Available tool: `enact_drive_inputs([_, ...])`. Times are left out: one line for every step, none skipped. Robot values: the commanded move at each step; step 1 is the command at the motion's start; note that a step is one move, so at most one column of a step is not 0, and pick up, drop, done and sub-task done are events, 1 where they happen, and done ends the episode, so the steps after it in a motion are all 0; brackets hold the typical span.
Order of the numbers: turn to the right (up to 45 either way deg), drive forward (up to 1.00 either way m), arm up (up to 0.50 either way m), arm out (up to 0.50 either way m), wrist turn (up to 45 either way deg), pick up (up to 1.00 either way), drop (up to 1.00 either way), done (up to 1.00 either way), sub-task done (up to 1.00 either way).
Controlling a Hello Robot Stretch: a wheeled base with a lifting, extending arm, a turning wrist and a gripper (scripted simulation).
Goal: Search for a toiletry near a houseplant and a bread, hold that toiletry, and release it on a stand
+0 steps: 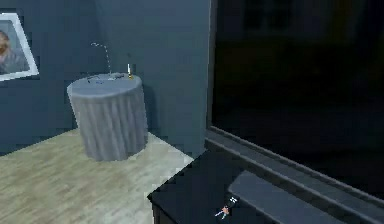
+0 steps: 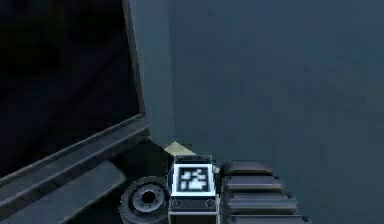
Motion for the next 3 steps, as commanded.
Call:
enact_drive_inputs([45.0,0.00,0.00,0.00,0.0,0.00,0.00,0.00,0.00])
enact_drive_inputs([42.0,0.00,0.00,0.00,0.0,0.00,0.00,0.00,0.00])
enact_drive_inputs([-45.0,0.00,0.00,0.00,0.0,0.00,0.00,0.00,0.00])
